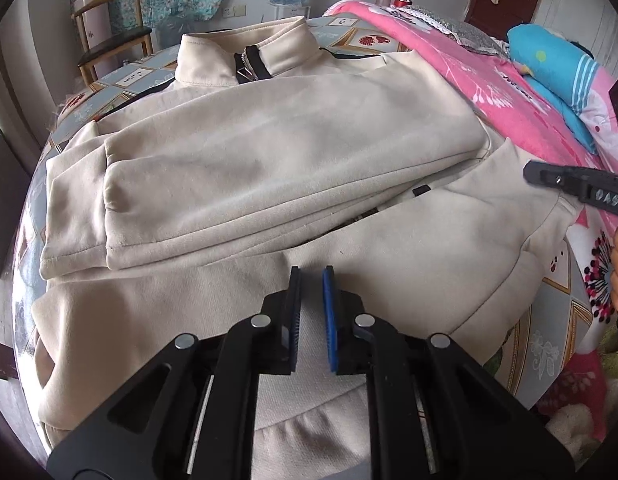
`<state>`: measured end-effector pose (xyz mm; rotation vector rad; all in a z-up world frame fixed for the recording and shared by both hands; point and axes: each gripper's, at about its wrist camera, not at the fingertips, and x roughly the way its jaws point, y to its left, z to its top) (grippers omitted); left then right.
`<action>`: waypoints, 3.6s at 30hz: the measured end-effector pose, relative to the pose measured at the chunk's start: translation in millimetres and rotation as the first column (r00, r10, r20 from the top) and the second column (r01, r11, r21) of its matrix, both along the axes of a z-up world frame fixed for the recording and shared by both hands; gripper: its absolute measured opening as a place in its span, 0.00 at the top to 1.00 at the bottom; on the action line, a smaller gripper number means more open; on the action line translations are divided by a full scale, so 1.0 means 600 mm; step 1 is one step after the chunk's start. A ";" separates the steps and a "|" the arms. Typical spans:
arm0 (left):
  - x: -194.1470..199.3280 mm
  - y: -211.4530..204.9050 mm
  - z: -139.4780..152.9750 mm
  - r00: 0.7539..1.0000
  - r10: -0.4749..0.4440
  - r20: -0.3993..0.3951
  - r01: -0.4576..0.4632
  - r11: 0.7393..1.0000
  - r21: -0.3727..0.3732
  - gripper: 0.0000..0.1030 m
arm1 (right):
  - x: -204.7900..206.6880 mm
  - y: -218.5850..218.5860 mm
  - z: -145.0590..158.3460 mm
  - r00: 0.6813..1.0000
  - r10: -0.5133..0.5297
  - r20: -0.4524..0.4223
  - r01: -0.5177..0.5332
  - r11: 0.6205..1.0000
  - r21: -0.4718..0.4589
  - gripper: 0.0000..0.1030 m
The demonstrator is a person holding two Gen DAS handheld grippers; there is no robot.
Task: Fold large clothes
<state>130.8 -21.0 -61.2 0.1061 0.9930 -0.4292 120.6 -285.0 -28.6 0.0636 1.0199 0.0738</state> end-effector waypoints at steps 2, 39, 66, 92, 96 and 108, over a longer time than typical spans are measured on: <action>0.004 0.001 0.000 1.000 0.001 -0.003 -0.001 1.000 -0.003 0.89 | 0.014 -0.008 -0.024 0.999 -0.032 -0.025 0.031 0.998 -0.046 0.96; 0.058 0.081 -0.024 0.977 -0.088 -0.196 0.018 0.942 -0.335 0.98 | -0.034 0.238 -0.047 0.928 0.362 -0.086 -0.335 0.913 0.231 0.95; -0.049 0.295 -0.011 0.925 0.330 -0.191 -0.364 0.914 -0.181 0.98 | -0.011 0.079 -0.047 0.990 0.103 -0.093 -0.087 0.984 0.155 0.62; 0.429 0.121 0.112 0.933 0.348 -0.090 -0.353 0.935 -0.037 0.34 | 0.495 0.163 0.090 0.982 0.175 -0.078 -0.162 0.976 0.142 0.36; 0.515 0.071 0.083 0.924 0.364 -0.114 -0.364 0.931 0.025 0.34 | 0.567 0.211 0.051 0.978 0.158 -0.139 -0.158 0.987 0.016 0.36; 0.521 0.053 0.022 0.925 0.318 -0.208 -0.299 0.947 0.117 0.34 | 0.574 0.196 -0.026 0.936 0.143 -0.323 -0.156 0.988 -0.014 0.36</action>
